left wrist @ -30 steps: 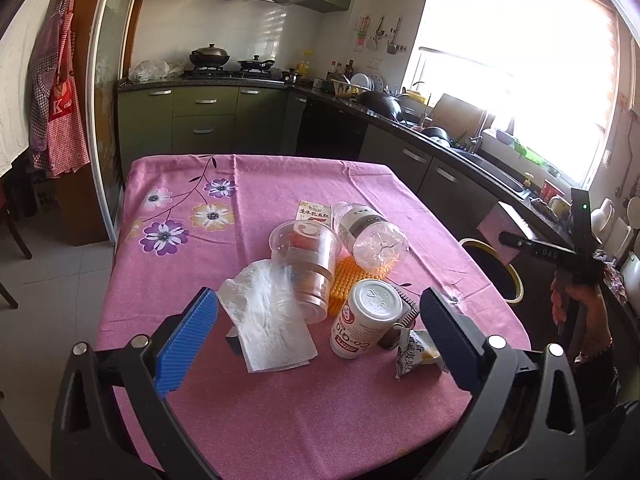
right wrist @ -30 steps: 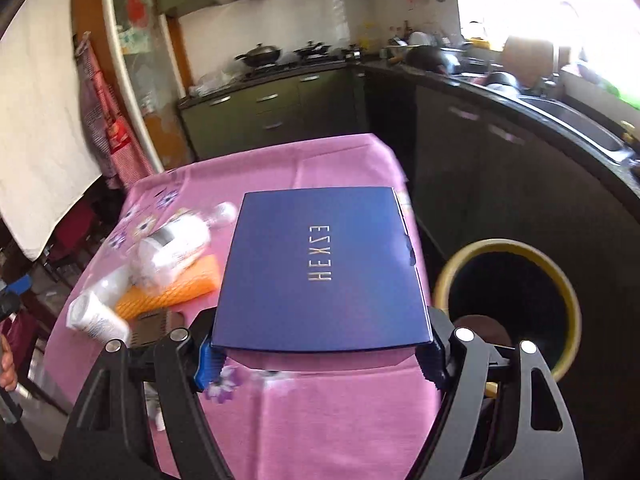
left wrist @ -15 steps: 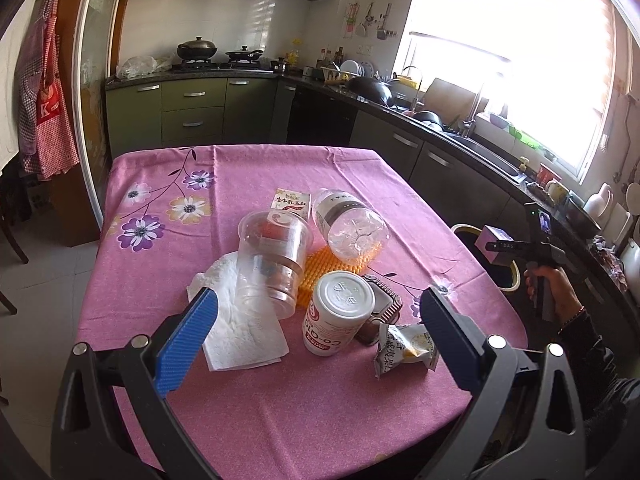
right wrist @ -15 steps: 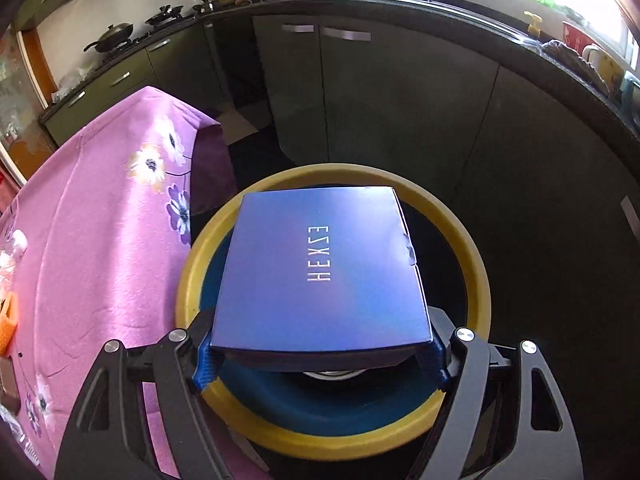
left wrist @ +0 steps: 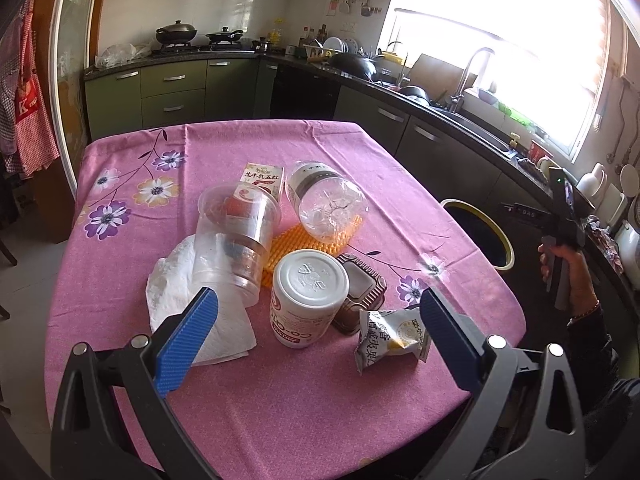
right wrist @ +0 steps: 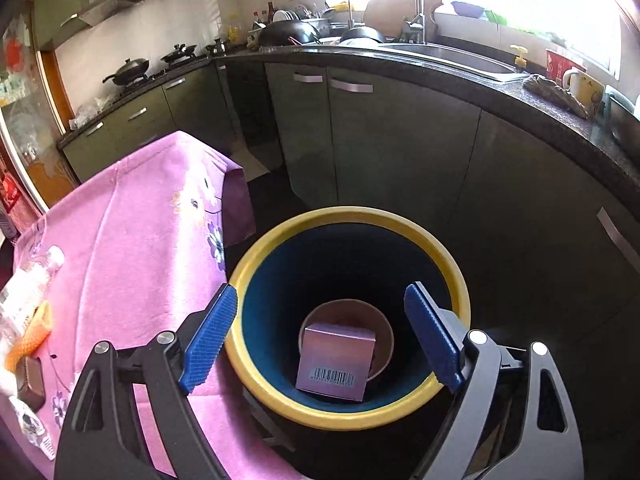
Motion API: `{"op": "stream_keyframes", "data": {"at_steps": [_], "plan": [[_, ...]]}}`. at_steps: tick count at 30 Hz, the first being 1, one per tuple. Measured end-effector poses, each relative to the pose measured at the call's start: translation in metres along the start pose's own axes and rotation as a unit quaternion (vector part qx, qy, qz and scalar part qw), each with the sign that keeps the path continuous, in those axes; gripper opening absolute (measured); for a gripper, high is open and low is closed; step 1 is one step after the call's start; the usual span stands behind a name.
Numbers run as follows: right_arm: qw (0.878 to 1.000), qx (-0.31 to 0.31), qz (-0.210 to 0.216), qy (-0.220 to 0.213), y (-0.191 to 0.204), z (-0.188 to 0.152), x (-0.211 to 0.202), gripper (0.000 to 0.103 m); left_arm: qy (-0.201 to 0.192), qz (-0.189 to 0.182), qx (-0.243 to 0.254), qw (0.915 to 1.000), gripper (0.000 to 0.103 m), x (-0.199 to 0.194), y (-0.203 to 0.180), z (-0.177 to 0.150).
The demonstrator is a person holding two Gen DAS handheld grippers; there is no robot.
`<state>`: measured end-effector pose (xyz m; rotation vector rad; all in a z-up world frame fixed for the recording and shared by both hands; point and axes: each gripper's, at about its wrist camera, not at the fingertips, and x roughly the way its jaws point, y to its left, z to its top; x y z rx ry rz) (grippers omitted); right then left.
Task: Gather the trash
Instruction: 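Grasp the white lidded jar with the left gripper and lift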
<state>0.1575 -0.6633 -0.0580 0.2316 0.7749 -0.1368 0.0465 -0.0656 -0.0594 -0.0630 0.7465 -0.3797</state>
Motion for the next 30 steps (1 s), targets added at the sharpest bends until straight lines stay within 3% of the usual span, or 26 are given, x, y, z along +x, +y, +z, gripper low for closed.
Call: {"op": "stream_keyframes", "data": {"at_steps": [7, 17, 20, 25, 30], "plan": [[0.998, 0.0, 0.056, -0.018, 0.024, -0.025, -0.041, 0.087, 0.014, 0.009, 0.007, 0.9998, 0.096, 0.019, 0.003, -0.003], [0.996, -0.009, 0.085, -0.041, 0.048, -0.043, -0.076, 0.087, 0.011, 0.006, 0.012, 0.9999, 0.095, 0.043, 0.003, 0.0], [0.994, -0.013, 0.095, -0.047, 0.052, -0.043, -0.08, 0.087, 0.012, 0.005, 0.012, 0.9998, 0.088, 0.05, 0.003, -0.001], [0.994, -0.016, 0.102, -0.042, 0.057, -0.045, -0.077, 0.087, 0.02, 0.012, 0.006, 0.9997, 0.065, 0.06, 0.006, -0.002], [0.994, -0.014, 0.105, -0.033, 0.055, -0.047, -0.069, 0.087, 0.023, 0.02, 0.009, 0.9995, 0.051, 0.065, 0.009, -0.006]]}}
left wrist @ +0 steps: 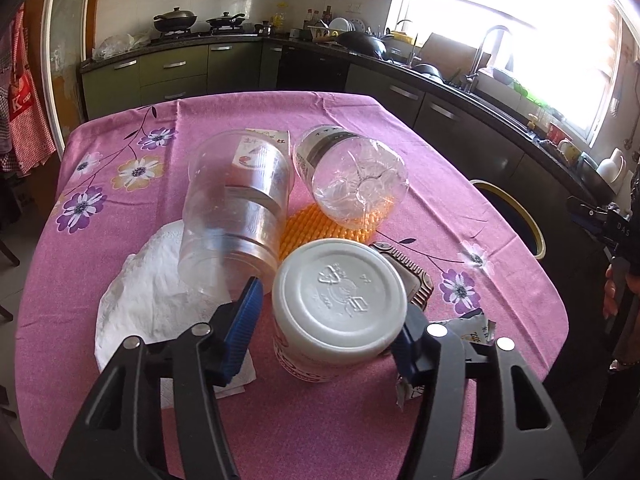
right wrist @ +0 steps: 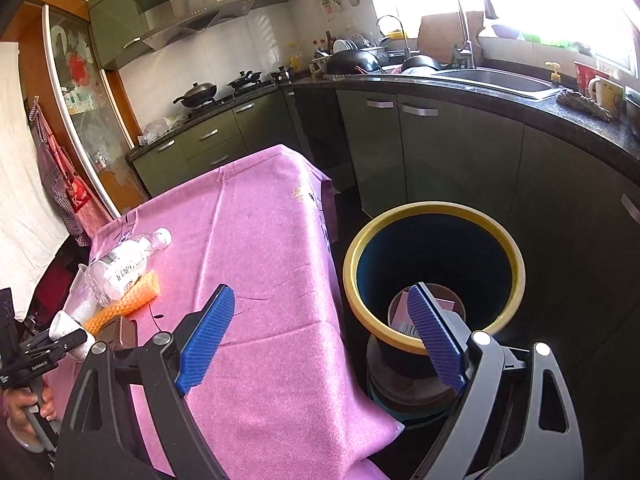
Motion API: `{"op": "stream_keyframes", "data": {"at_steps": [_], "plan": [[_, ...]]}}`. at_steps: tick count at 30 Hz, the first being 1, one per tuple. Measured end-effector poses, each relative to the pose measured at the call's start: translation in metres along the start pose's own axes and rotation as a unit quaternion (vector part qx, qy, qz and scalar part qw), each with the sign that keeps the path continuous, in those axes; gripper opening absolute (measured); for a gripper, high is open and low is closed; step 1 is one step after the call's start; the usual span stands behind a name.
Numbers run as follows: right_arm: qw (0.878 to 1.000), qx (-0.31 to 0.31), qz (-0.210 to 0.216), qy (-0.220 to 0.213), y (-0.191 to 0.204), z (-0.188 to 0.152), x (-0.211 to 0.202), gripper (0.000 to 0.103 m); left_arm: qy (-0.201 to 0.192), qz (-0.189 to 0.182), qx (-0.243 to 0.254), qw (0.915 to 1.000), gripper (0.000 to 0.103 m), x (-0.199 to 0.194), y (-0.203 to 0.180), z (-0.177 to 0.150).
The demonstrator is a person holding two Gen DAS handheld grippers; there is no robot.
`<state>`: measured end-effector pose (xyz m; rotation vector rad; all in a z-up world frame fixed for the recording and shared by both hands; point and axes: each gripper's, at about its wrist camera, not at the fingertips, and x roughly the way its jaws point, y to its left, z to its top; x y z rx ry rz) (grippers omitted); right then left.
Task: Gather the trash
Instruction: 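Grasp the white lidded jar with the left gripper and lift, then carry the white jar over the bin and release it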
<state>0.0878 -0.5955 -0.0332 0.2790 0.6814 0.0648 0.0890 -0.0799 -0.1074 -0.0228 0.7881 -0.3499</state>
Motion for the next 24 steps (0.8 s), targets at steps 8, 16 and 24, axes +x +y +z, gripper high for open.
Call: {"op": "stream_keyframes", "data": {"at_steps": [8, 16, 24], "plan": [[1.0, 0.003, 0.004, 0.004, -0.003, -0.003, 0.005, 0.087, 0.0, 0.003, 0.013, 0.9999, 0.045, -0.004, -0.004, -0.002], [1.0, 0.007, 0.007, 0.002, -0.004, -0.003, 0.004, 0.087, -0.015, 0.003, 0.019, 0.9997, 0.045, -0.026, -0.01, 0.004], [1.0, 0.012, 0.009, -0.002, -0.008, -0.005, 0.002, 0.087, -0.035, -0.009, 0.04, 0.9985, 0.045, -0.054, -0.025, 0.02]]}}
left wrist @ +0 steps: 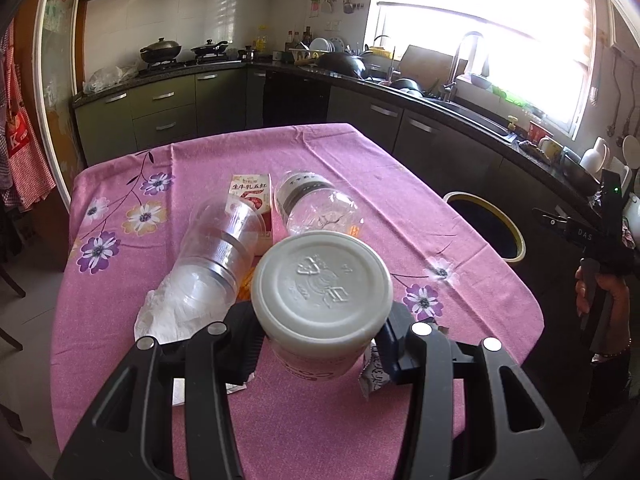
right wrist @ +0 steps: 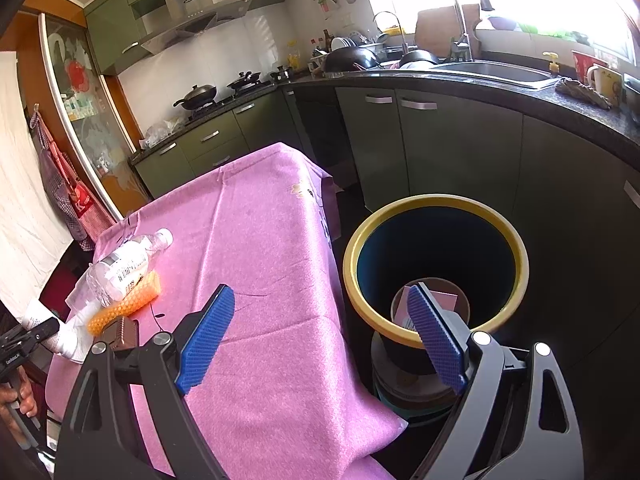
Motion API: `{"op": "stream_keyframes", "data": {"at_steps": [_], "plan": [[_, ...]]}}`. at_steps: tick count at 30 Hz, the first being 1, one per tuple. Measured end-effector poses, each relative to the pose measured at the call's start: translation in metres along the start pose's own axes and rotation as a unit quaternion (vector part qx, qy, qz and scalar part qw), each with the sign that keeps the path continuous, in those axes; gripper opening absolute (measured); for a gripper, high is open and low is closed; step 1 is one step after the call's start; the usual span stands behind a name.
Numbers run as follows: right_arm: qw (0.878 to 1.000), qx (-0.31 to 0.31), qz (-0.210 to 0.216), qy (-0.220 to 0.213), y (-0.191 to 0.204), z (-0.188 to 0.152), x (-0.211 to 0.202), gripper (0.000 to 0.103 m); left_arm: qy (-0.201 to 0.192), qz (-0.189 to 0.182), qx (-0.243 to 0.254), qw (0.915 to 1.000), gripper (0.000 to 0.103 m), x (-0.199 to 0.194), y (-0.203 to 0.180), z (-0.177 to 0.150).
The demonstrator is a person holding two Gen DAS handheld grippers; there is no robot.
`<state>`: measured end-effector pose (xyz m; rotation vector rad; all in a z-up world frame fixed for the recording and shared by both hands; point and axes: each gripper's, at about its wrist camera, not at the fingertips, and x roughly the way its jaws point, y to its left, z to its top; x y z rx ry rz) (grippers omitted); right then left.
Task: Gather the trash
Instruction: 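Carry the white jar over the bin and release it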
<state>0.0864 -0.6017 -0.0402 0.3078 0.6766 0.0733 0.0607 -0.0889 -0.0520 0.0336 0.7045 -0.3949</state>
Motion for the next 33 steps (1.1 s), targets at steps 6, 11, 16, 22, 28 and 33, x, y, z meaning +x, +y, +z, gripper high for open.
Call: {"op": "stream_keyframes", "data": {"at_steps": [6, 11, 16, 22, 28, 33], "plan": [[1.0, 0.01, -0.001, -0.017, -0.01, 0.0, -0.01, 0.087, -0.008, -0.022, 0.036, 0.9991, 0.045, -0.001, -0.025, 0.026], [0.998, 0.03, -0.026, -0.045, -0.036, -0.001, -0.03, 0.087, -0.012, -0.068, 0.081, 0.9943, 0.045, 0.019, -0.07, 0.067], [0.994, 0.066, -0.06, -0.069, -0.081, -0.005, -0.051, 0.087, -0.017, -0.127, 0.127, 0.9836, 0.045, 0.051, -0.136, 0.108], [0.987, 0.105, -0.089, -0.081, -0.13, -0.014, -0.07, 0.087, 0.022, -0.202, 0.16, 0.9661, 0.045, 0.111, -0.22, 0.14], [0.984, 0.131, -0.095, -0.08, -0.162, -0.022, -0.072, 0.087, 0.084, -0.209, 0.189, 0.9556, 0.045, 0.185, -0.289, 0.149], [0.983, 0.142, -0.088, -0.078, -0.172, -0.026, -0.069, 0.087, 0.145, -0.194, 0.204, 0.9486, 0.045, 0.252, -0.329, 0.142]]}}
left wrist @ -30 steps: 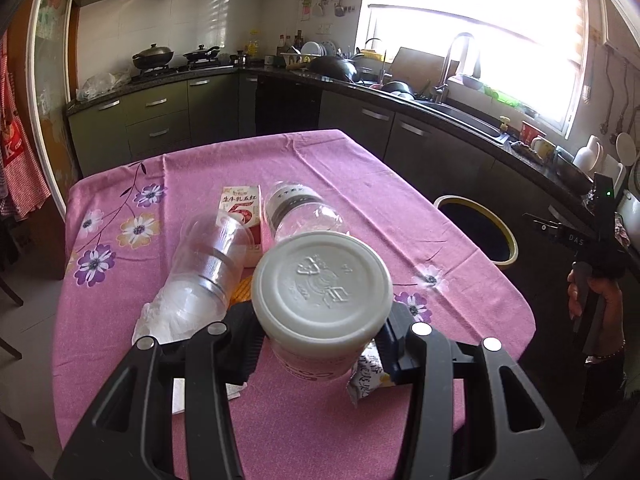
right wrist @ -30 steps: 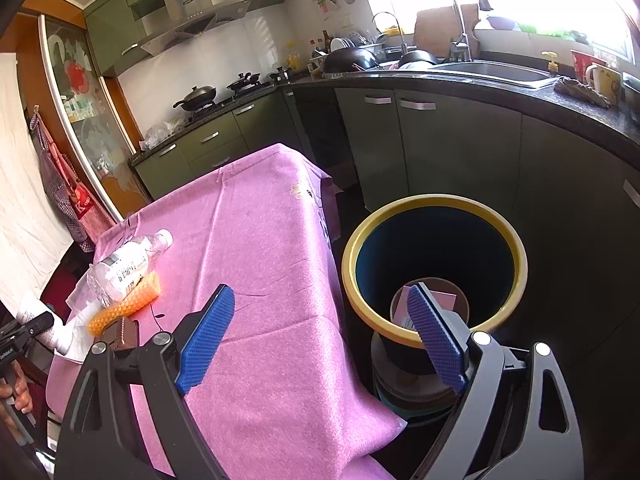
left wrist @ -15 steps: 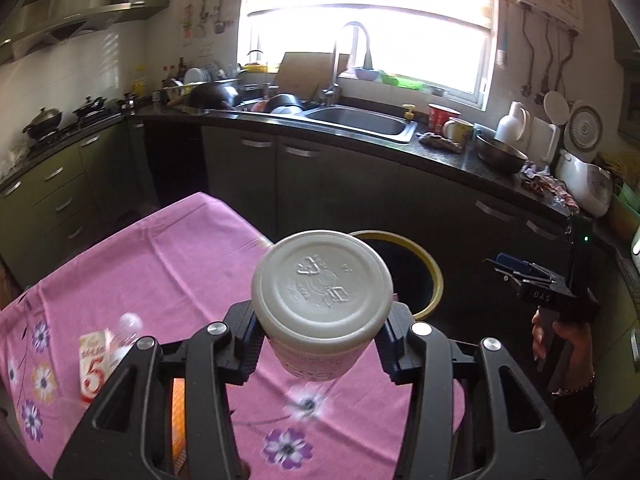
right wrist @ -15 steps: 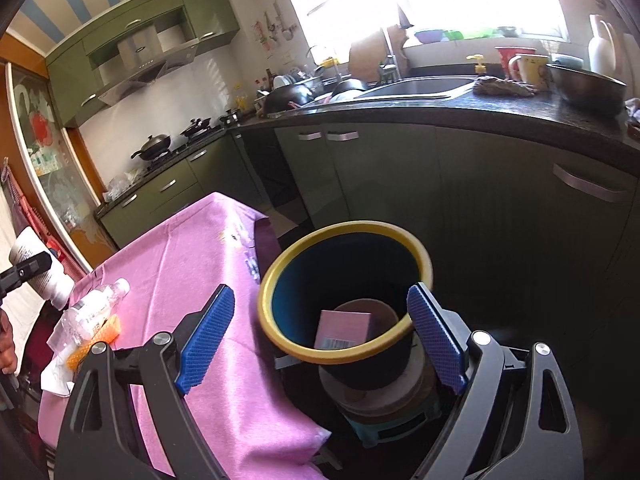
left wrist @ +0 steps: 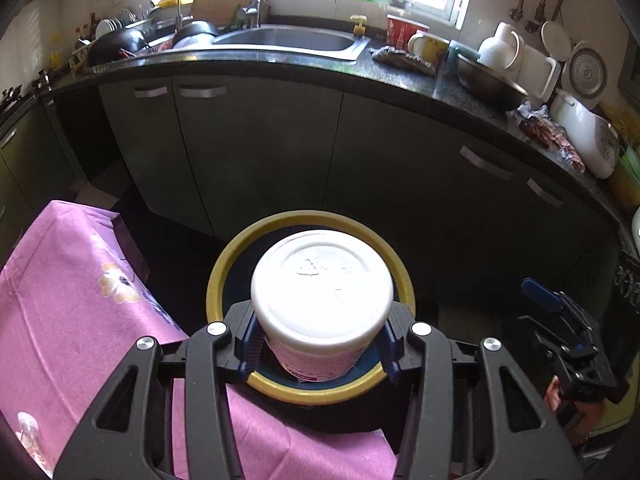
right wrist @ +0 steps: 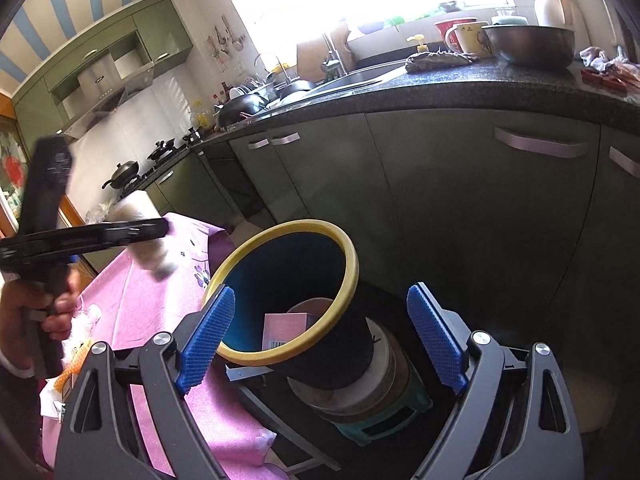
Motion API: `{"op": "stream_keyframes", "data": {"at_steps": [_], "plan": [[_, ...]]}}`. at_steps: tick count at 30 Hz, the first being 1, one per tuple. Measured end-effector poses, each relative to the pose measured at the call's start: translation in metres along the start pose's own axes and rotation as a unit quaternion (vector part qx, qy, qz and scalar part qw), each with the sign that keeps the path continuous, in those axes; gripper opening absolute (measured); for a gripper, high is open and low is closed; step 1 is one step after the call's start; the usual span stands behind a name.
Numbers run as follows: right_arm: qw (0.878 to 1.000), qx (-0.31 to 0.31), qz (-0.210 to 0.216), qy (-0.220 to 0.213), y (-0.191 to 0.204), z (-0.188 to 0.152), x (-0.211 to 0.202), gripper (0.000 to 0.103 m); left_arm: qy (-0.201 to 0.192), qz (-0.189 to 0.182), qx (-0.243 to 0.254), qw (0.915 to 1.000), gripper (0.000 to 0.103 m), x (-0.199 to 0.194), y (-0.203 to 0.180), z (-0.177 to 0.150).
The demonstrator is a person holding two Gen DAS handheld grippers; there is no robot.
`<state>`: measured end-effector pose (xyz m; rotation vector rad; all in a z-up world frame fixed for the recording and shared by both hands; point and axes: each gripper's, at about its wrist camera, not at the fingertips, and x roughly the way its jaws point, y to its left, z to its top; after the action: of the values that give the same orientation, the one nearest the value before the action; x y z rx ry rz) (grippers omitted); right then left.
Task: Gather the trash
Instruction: 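Carry the white jar over the bin and release it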
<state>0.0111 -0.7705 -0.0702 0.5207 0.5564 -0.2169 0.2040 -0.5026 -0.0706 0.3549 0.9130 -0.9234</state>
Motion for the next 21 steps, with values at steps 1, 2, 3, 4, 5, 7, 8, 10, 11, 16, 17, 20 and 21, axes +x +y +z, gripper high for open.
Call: {"op": "stream_keyframes", "data": {"at_steps": [1, 2, 3, 4, 5, 7, 8, 10, 11, 16, 17, 20, 21], "plan": [[1.0, 0.001, -0.001, 0.001, -0.001, -0.001, 0.0, 0.087, 0.013, -0.001, -0.004, 0.9999, 0.045, 0.013, 0.001, 0.003], [1.0, 0.002, -0.002, 0.001, -0.003, -0.001, 0.0, 0.087, 0.025, 0.0, -0.008, 0.9997, 0.045, 0.026, 0.001, 0.006], [1.0, 0.003, -0.003, 0.002, -0.005, -0.001, 0.0, 0.087, 0.034, 0.002, -0.014, 0.9993, 0.045, 0.038, 0.002, 0.01], [1.0, 0.004, -0.004, 0.002, -0.004, -0.002, -0.001, 0.087, 0.04, 0.008, -0.016, 0.9991, 0.045, 0.046, 0.002, 0.011], [1.0, 0.004, -0.006, 0.002, -0.006, -0.002, -0.002, 0.087, 0.044, 0.015, -0.014, 0.9988, 0.045, 0.054, 0.002, 0.013], [1.0, 0.004, -0.01, 0.002, -0.004, -0.002, -0.004, 0.087, 0.051, 0.031, -0.014, 0.9981, 0.045, 0.068, 0.004, 0.017], [1.0, 0.004, -0.011, 0.002, -0.002, -0.001, -0.003, 0.087, 0.053, 0.037, -0.016, 0.9978, 0.046, 0.072, 0.004, 0.02], [1.0, 0.002, -0.013, 0.002, -0.001, -0.001, -0.006, 0.087, 0.061, 0.042, -0.022, 0.997, 0.066, 0.077, 0.006, 0.025], [1.0, 0.0, -0.014, 0.001, 0.0, -0.001, -0.007, 0.087, 0.062, 0.044, -0.028, 0.9967, 0.071, 0.074, 0.008, 0.026], [1.0, -0.008, -0.009, 0.0, 0.01, 0.0, -0.01, 0.087, 0.032, 0.027, -0.047, 0.998, 0.085, 0.02, 0.018, 0.022], [1.0, -0.009, -0.006, 0.0, 0.012, 0.0, -0.009, 0.087, 0.019, 0.024, -0.051, 0.9983, 0.089, 0.001, 0.02, 0.018], [1.0, -0.019, 0.008, 0.007, 0.024, -0.003, -0.007, 0.087, -0.03, 0.019, -0.055, 0.9978, 0.096, -0.06, 0.032, -0.002], [1.0, -0.024, 0.013, 0.01, 0.029, -0.003, -0.005, 0.087, -0.04, 0.025, -0.057, 0.9972, 0.096, -0.079, 0.037, -0.01]]}}
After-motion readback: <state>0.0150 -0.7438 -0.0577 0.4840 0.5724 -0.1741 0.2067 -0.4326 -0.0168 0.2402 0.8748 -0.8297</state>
